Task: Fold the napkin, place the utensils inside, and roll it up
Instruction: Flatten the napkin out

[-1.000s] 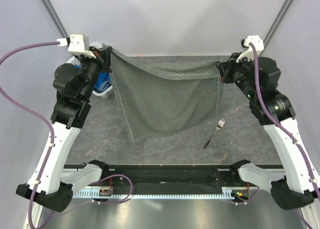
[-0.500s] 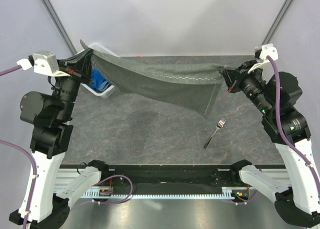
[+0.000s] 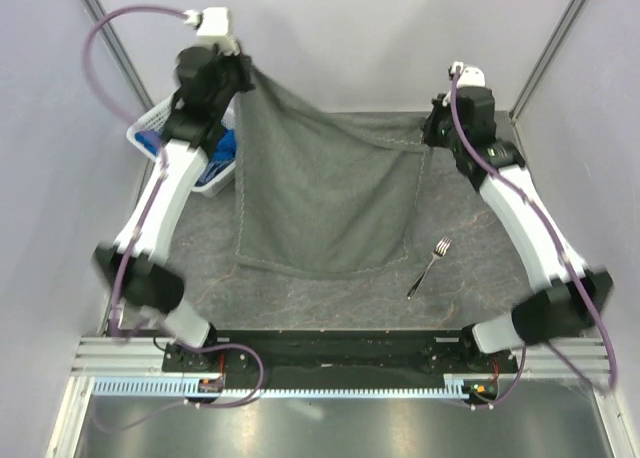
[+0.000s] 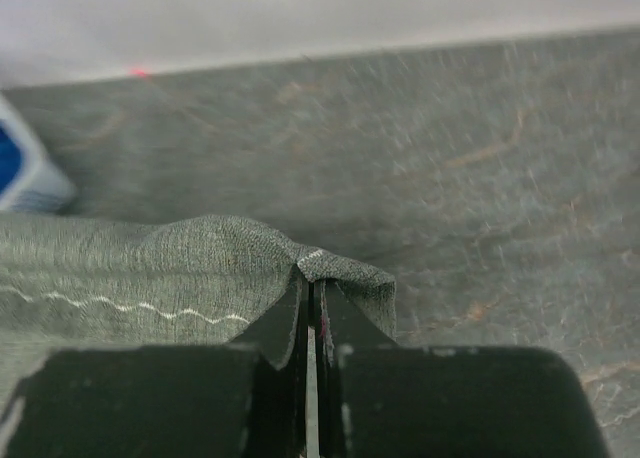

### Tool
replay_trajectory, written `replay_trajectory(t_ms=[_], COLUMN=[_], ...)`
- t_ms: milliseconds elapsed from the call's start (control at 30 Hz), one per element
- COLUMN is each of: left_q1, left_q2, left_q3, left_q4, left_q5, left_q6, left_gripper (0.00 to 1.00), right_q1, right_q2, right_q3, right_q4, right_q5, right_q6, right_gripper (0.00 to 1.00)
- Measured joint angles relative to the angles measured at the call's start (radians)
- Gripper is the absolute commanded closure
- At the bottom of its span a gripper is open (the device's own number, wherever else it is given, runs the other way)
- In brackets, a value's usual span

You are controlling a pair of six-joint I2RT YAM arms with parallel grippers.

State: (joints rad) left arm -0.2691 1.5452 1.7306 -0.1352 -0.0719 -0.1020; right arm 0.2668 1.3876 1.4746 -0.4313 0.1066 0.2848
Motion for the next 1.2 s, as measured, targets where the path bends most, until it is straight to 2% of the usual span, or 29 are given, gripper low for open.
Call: replay_trajectory(t_ms=[33,67,100,133,167,200,267,300,400,467,700,900,1033,1200], left_q1=[0.010,0.017,0.023,0.028,0.030,0.033,0.035,0.034,0.019,-0.003,-0.095,-0.198,-0.248,-0.242], left_q2=[0.101,0.202,0.313,0.415,0.517,0.631,0.752,0.779,0.798,0.762,0.556,0.323,0.296,0.299], left_q3=[0.065,0.143,0.233,0.329,0.435,0.558,0.670,0.687,0.654,0.583,0.328,-0.087,-0.318,-0.527], left_q4=[-0.010,-0.035,-0.063,-0.085,-0.124,-0.161,-0.195,-0.214,-0.252,-0.229,-0.154,0.037,0.138,0.166], left_q5=[0.002,0.005,0.013,0.023,0.036,0.058,0.093,0.108,0.135,0.138,0.165,0.190,0.217,0.239], left_q6=[0.000,0.000,0.000,0.001,0.004,0.006,0.005,0.004,0.020,0.045,0.061,-0.040,-0.142,-0.215], left_gripper=[0.96,0.83,0.65,0.29,0.18,0.06,0.03,0.02,0.01,0.01,0.02,0.02,0.03,0.03], right_q1=[-0.028,-0.055,-0.085,-0.113,-0.145,-0.182,-0.236,-0.257,-0.319,-0.343,-0.321,-0.312,-0.315,-0.315], right_q2=[0.069,0.141,0.221,0.301,0.385,0.484,0.624,0.678,0.803,0.818,0.674,0.682,0.725,0.795], right_q3=[0.011,0.030,0.059,0.100,0.152,0.219,0.310,0.345,0.385,0.355,0.176,0.151,0.151,0.154], right_q4=[0.006,0.013,0.013,0.013,0.016,0.017,0.031,0.037,0.049,0.051,0.110,0.154,0.162,0.166], right_q5=[-0.002,-0.006,-0.017,-0.032,-0.061,-0.101,-0.179,-0.219,-0.327,-0.372,-0.443,-0.470,-0.468,-0.468], right_q6=[0.005,0.009,0.018,0.027,0.036,0.051,0.078,0.085,0.097,0.091,0.097,0.113,0.124,0.133], right_gripper=[1.00,1.00,1.00,0.92,0.68,0.57,0.43,0.40,0.23,0.21,0.21,0.24,0.28,0.32])
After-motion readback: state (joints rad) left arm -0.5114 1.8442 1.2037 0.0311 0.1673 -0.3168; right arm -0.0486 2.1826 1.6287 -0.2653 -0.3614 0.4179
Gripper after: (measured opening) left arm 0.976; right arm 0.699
